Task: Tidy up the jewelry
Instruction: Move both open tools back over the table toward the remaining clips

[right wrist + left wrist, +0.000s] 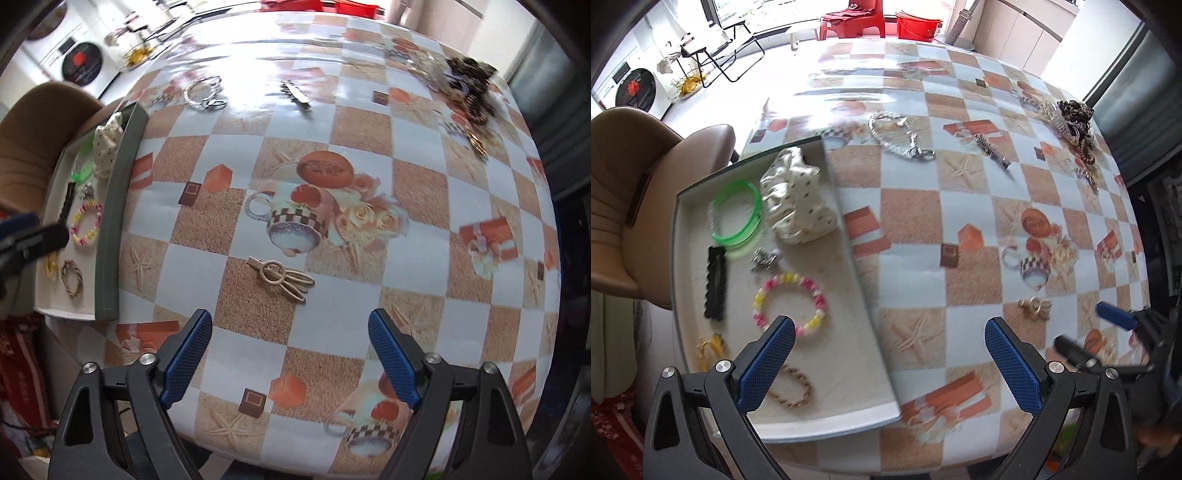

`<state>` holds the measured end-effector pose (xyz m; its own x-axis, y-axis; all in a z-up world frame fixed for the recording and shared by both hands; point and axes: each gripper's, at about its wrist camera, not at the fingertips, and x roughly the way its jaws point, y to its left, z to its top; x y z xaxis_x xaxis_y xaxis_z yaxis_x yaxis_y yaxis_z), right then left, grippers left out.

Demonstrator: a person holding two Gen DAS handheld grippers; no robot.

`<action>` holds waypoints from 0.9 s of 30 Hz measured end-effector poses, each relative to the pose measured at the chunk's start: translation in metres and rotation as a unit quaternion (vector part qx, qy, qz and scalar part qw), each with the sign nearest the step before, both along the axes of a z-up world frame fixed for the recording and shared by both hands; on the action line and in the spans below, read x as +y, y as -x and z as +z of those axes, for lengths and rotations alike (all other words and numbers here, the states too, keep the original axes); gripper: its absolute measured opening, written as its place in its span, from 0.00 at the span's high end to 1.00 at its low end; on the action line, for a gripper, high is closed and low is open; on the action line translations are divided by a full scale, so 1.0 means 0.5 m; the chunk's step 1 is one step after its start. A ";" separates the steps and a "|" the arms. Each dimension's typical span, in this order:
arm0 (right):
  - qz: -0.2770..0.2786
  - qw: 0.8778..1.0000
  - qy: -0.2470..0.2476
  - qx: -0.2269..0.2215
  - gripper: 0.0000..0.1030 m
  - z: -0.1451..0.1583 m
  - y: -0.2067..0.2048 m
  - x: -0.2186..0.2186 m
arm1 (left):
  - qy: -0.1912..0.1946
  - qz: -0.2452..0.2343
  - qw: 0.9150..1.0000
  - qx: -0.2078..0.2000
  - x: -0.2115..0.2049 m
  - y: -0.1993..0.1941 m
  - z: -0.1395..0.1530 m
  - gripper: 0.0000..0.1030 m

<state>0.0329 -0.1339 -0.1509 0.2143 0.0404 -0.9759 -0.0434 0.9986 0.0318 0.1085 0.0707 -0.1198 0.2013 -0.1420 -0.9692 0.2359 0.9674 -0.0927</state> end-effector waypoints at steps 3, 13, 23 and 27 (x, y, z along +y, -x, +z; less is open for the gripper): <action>0.038 0.999 0.011 -0.011 0.25 -0.014 -0.008 0.011 | 0.007 0.005 1.000 -0.003 -0.020 -0.025 -0.006 0.00; 0.130 0.990 0.031 -0.047 0.33 -0.068 -0.028 0.029 | 0.040 0.026 0.999 0.013 -0.089 -0.121 -0.075 0.00; 0.185 0.980 0.028 -0.067 0.40 -0.107 -0.023 0.052 | 0.060 -0.004 0.998 0.016 -0.203 -0.201 -0.119 0.11; 0.191 0.979 0.024 -0.070 0.43 -0.110 -0.019 0.051 | 0.069 -0.009 0.997 0.016 -0.246 -0.233 -0.130 0.11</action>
